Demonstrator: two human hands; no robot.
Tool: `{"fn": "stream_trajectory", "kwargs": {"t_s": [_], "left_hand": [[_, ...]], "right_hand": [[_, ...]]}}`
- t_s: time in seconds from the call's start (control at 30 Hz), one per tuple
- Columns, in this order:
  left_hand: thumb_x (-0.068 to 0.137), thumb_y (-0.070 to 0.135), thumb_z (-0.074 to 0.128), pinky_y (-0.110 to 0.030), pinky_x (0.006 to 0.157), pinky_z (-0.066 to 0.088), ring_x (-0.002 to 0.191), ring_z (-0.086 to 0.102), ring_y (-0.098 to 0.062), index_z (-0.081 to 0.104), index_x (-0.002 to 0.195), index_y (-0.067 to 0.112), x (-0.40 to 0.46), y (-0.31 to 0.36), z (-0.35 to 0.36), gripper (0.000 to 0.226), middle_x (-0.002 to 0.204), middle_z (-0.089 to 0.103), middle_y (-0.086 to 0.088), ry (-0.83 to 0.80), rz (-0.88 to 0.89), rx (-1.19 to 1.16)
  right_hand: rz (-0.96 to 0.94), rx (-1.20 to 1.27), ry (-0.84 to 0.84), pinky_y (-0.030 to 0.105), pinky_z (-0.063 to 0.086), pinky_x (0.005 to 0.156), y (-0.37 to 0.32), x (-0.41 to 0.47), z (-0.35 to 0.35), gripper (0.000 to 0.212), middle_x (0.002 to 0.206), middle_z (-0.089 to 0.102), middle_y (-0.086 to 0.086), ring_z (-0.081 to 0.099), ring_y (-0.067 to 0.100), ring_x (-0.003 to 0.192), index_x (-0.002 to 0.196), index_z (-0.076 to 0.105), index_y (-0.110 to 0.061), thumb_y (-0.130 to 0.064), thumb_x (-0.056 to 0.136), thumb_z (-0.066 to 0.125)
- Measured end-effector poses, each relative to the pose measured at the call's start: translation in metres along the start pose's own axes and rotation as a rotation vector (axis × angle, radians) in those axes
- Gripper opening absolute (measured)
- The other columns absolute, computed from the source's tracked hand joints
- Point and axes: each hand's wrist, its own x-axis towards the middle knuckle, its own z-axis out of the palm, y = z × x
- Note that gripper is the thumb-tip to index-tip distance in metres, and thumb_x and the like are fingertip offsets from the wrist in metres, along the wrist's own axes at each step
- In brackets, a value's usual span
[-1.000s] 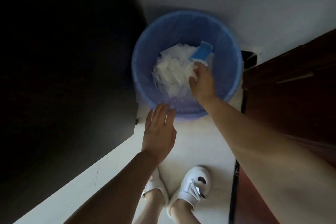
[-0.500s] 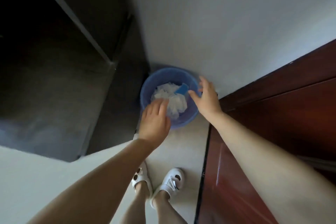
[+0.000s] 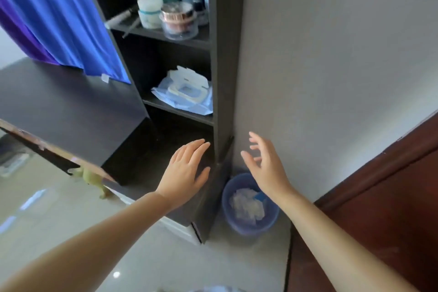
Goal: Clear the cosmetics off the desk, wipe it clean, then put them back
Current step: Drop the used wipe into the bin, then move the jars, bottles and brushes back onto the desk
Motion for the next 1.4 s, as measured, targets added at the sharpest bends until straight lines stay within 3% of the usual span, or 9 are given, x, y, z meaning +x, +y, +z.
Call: {"fn": "stream_trajectory", "kwargs": {"t_s": [0.1, 0.23, 0.37, 0.63, 0.77, 0.93, 1.1, 1.27, 1.4], "left_hand": [[0.087, 0.041, 0.040, -0.037, 0.109, 0.029, 0.128, 0.041, -0.025, 0.040, 0.136, 0.013, 0.001, -0.024, -0.037, 0.056, 0.139, 0.045, -0.008, 0.068, -0.037, 0.029], [0.086, 0.040, 0.041, -0.034, 0.106, 0.030, 0.128, 0.040, -0.022, 0.039, 0.136, 0.013, 0.012, -0.053, -0.084, 0.057, 0.138, 0.045, -0.008, 0.186, -0.039, -0.021], [0.087, 0.020, 0.059, -0.030, 0.104, 0.033, 0.130, 0.037, -0.019, 0.038, 0.137, 0.013, 0.027, -0.084, -0.126, 0.055, 0.140, 0.042, -0.004, 0.243, 0.010, -0.091], [0.091, 0.022, 0.053, -0.022, 0.093, 0.032, 0.128, 0.034, -0.014, 0.037, 0.136, 0.015, 0.116, -0.117, -0.197, 0.048, 0.140, 0.039, 0.001, 0.300, 0.110, -0.261], [0.091, 0.023, 0.054, -0.024, 0.096, 0.031, 0.126, 0.038, -0.018, 0.036, 0.137, 0.011, 0.176, -0.118, -0.209, 0.051, 0.138, 0.042, -0.005, 0.313, 0.104, -0.352], [0.089, 0.039, 0.053, -0.037, 0.096, 0.034, 0.118, 0.043, -0.026, 0.039, 0.131, 0.009, 0.227, -0.119, -0.202, 0.053, 0.129, 0.047, -0.011, 0.195, -0.030, -0.152], [0.084, 0.043, 0.059, -0.038, 0.094, 0.034, 0.111, 0.048, -0.025, 0.045, 0.123, 0.013, 0.239, -0.122, -0.191, 0.051, 0.121, 0.053, -0.008, 0.190, -0.040, -0.086], [0.080, 0.035, 0.067, -0.035, 0.092, 0.040, 0.109, 0.048, -0.024, 0.044, 0.126, 0.012, 0.232, -0.118, -0.202, 0.056, 0.120, 0.052, -0.009, 0.230, 0.025, -0.261], [0.079, 0.035, 0.069, -0.021, 0.086, 0.040, 0.107, 0.047, -0.015, 0.044, 0.126, 0.014, 0.193, -0.122, -0.226, 0.058, 0.118, 0.049, -0.001, 0.286, 0.114, -0.428]], "right_hand": [[-0.097, -0.025, 0.000, 0.002, 0.038, 0.082, -0.042, 0.010, 0.013, 0.046, 0.123, 0.046, -0.006, 0.047, 0.001, 0.107, 0.134, 0.043, -0.018, -0.021, 0.090, 0.057], [-0.216, -0.088, 0.019, 0.019, 0.043, 0.093, -0.090, 0.028, 0.032, 0.043, 0.126, 0.050, -0.006, 0.048, 0.003, 0.112, 0.132, 0.045, -0.020, -0.028, 0.091, 0.056], [-0.233, -0.117, 0.133, 0.029, 0.047, 0.096, -0.137, 0.051, 0.055, 0.038, 0.123, 0.052, -0.003, 0.049, 0.005, 0.111, 0.127, 0.050, -0.015, -0.026, 0.091, 0.056], [-0.188, -0.198, 0.402, 0.024, 0.039, 0.095, -0.216, 0.124, 0.077, 0.042, 0.125, 0.052, 0.006, 0.049, 0.017, 0.117, 0.129, 0.048, -0.009, -0.021, 0.090, 0.058], [-0.110, -0.257, 0.586, 0.028, 0.038, 0.099, -0.232, 0.167, 0.075, 0.058, 0.134, 0.044, 0.011, 0.042, 0.023, 0.125, 0.136, 0.038, -0.006, -0.027, 0.087, 0.062], [0.076, -0.294, 0.557, 0.036, 0.038, 0.099, -0.227, 0.196, 0.083, 0.086, 0.136, 0.042, 0.014, 0.041, 0.029, 0.125, 0.137, 0.031, -0.004, -0.045, 0.074, 0.072], [0.063, -0.330, 0.613, 0.036, 0.045, 0.090, -0.214, 0.203, 0.089, 0.077, 0.121, 0.051, 0.011, 0.050, 0.027, 0.111, 0.126, 0.042, -0.007, -0.045, 0.068, 0.076], [0.005, -0.184, 0.611, 0.035, 0.047, 0.091, -0.217, 0.198, 0.082, 0.071, 0.116, 0.050, 0.005, 0.050, 0.023, 0.110, 0.123, 0.045, -0.010, -0.036, 0.066, 0.079], [-0.095, -0.051, 0.583, 0.025, 0.044, 0.090, -0.235, 0.179, 0.078, 0.069, 0.114, 0.045, -0.006, 0.051, 0.014, 0.110, 0.124, 0.047, -0.015, -0.032, 0.066, 0.081]]}}
